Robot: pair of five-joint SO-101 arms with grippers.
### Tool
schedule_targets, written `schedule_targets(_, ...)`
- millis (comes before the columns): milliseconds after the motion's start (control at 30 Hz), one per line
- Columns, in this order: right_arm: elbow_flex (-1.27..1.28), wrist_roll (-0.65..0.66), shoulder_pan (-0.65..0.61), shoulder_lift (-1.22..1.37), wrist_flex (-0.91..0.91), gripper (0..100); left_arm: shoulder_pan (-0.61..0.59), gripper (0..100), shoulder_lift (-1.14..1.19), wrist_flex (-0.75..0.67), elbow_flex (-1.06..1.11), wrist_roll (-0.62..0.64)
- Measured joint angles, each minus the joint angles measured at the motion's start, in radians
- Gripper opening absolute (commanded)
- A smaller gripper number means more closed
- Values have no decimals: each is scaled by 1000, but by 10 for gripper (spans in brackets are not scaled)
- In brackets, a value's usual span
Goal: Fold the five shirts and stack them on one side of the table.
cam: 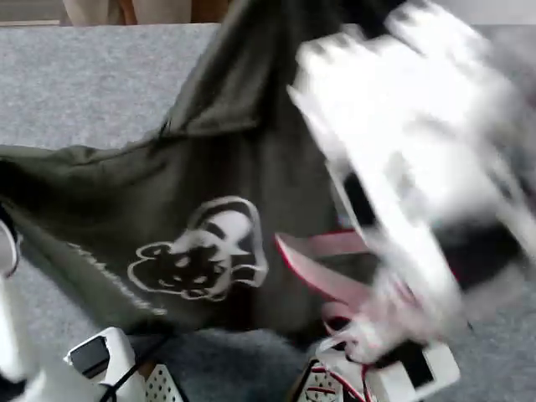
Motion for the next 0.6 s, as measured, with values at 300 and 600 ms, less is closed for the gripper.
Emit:
schedule_targets(300, 328, 0, 0, 361, -371, 1, 3, 19, 169, -775, 655, 49)
schedule_targets(600, 69, 0, 0, 712, -512, 1, 8, 19, 649, -1307, 523, 178)
